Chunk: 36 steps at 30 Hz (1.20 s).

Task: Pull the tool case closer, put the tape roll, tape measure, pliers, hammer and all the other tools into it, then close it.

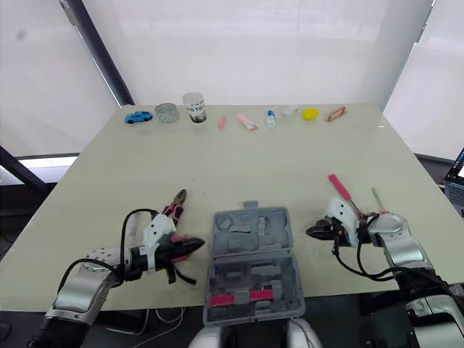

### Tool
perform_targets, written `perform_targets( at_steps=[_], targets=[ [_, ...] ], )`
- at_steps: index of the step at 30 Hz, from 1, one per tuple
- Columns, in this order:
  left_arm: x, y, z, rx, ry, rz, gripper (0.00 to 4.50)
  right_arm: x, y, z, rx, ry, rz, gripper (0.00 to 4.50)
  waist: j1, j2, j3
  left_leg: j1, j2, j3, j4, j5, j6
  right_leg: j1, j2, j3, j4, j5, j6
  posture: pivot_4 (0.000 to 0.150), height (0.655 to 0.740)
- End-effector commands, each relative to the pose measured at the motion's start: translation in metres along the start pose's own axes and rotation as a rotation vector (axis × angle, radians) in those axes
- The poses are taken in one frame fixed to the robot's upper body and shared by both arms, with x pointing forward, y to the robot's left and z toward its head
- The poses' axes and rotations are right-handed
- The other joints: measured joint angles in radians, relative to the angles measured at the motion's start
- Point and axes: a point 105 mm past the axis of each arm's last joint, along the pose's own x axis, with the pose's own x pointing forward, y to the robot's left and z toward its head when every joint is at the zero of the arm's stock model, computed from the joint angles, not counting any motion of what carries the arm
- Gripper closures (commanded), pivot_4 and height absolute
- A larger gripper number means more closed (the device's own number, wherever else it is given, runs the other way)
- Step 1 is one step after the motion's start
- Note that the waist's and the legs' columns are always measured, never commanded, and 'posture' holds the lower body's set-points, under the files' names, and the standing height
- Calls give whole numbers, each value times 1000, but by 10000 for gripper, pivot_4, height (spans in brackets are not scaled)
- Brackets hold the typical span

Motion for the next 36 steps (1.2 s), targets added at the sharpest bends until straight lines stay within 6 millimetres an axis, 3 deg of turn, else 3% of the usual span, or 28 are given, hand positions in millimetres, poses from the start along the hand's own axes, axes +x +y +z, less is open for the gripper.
perform_targets(
  at_steps=[1, 7, 8, 10, 16, 18, 22, 27, 32, 36],
  targets=[
    [-12, 7, 32, -15, -203, 100, 45000, -10, -7, 36, -3, -227, -141, 44802, 0, 0, 0, 0, 0, 0, 0, 0, 0, 0, 0, 0, 0, 0, 0, 1500, 7400],
    [-47, 11, 42, -141, -346, 209, 45000, -25, -6, 54, 47, -411, -287, 44802, -1, 0, 0, -1, 0, 0, 0, 0, 0, 0, 0, 0, 0, 0, 0, 1500, 7400],
    [-55, 11, 38, -154, -344, 224, 42450, -29, -4, 53, 39, -412, -294, 42371, -1, 0, 0, -1, 0, 0, 0, 0, 0, 0, 0, 0, -1, 0, 0, 1500, 7400],
    [-72, 11, 28, -179, -330, 272, 36570, -42, 1, 45, 29, -399, -316, 36528, -1, 0, 0, -1, 0, 0, 0, 0, 0, 0, 0, 0, -1, 0, 0, 1500, 7400],
    [-115, 8, 5, -236, -284, 364, 10635, -93, 15, 16, 61, -334, -388, 9704, 3, -1, 1, -1, 0, 1, 0, -1, 0, 0, -1, 0, -2, -4, -3, 1500, 7400],
    [-131, 2, -11, -271, -239, 387, 1222, -117, 24, -2, 93, -282, -421, 351, 4, -1, 1, -1, 0, 1, 0, -1, 0, 0, -1, 0, -3, -5, 0, 1500, 7400],
    [-156, -3, -33, -316, -171, 437, 190, -146, 33, -20, 124, -215, -469, 0, -2, -1, 1, 0, 0, 2, -1, -1, 1, 0, -1, 1, -4, -6, 0, 1500, 7400],
    [-173, -11, -53, -369, -100, 444, 190, -159, 36, -30, 138, -167, -485, 0, -4, -2, 1, 1, 3, 0, -1, -1, 1, -2, -1, 2, -4, -7, 0, 1500, 7400],
    [-166, -12, -48, -350, -100, 407, 190, -158, 33, -29, 135, -173, -492, 0, 0, -2, 1, -2, 3, 1, -1, -2, 1, -6, -2, 3, -5, -7, 1, 1500, 7400],
    [-143, 0, -23, -248, -120, 385, 190, -138, 24, -7, 72, -225, -469, 0, 0, -2, 2, -2, 3, 1, -1, -2, 1, -6, -2, 3, -4, -7, 1, 1500, 7400]
  ],
)
